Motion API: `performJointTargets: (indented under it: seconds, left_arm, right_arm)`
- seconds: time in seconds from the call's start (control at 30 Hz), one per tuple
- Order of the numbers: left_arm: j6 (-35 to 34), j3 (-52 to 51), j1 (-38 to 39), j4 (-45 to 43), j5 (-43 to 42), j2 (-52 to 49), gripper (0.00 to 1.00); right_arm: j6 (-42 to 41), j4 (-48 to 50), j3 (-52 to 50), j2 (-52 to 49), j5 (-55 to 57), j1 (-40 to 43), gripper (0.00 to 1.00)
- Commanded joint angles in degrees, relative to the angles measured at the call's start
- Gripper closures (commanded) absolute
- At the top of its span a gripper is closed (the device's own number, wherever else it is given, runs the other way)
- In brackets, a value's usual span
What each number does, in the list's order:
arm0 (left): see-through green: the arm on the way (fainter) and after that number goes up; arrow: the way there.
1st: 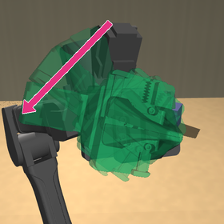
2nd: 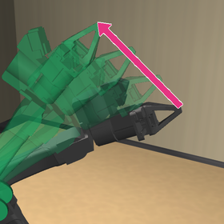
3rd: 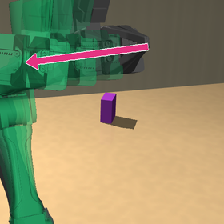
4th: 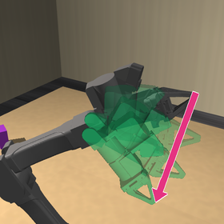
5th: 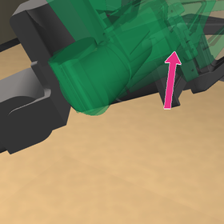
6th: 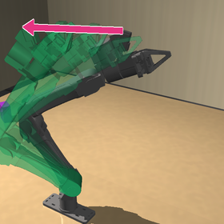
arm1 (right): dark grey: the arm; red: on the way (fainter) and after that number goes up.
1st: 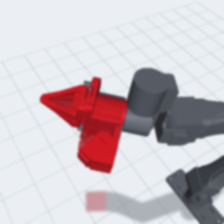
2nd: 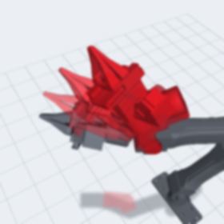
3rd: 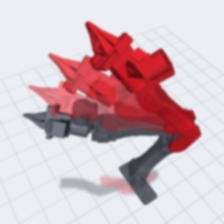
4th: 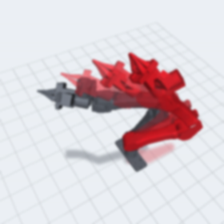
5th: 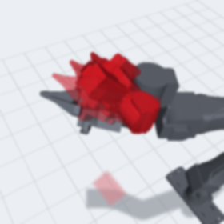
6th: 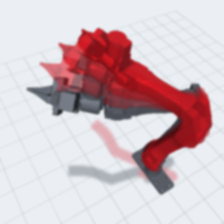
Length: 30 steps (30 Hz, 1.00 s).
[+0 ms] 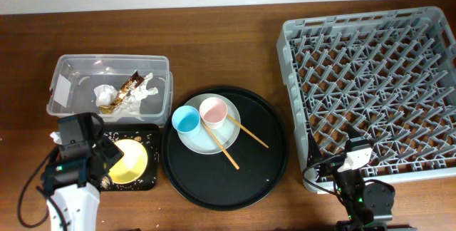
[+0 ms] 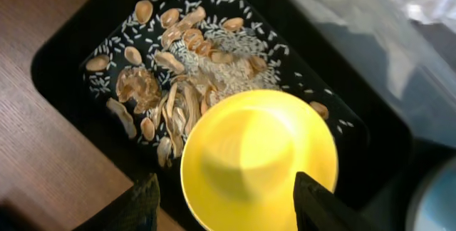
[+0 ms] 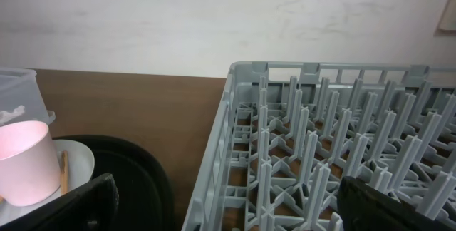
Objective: Sort waste into correct bins and load items into the dishwasher rack
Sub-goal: 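Tilt the yellow bowl with the left gripper to empty shells onto the black tray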
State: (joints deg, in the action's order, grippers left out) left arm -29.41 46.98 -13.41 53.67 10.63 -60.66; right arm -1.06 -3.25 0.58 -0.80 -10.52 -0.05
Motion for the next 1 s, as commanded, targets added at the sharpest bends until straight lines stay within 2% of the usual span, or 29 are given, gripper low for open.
performJointTargets:
  seconds: [0.0,0.23,0.47,0.87,0.97]
  left_arm:
    - [-2.47,-2.27,0.13,-1.70,2.67,-3.10,0.41]
    - [-2.45,-2.64,-0.68,-3.06,3.28,-8.70,0.42]
    - [-2.45,-5.33,-2.43,-5.79,2.25,-10.91,0.54]
    - [-2.45,-11.34,-2.43,-11.93,2.29,-10.91,0.67]
    - [-2.45,-11.65,-2.43,-12.52,2.51,-10.88,0.75]
  right_arm:
    - [0.15,-0.37,-0.26,0.39,0.26,-0.26,0.01]
    - [0.15,-0.37,-0.26,0.39,0.26,-0.26,0.01]
    - [0.15,-0.37,-0.26,0.39,0.26,-0.26,0.01]
    - [0.15,-0.37,-0.26,0.39,0.26,-0.26,0.01]
    - [0.15,-0.37,-0.26,0.39,0.26,-0.26,0.01]
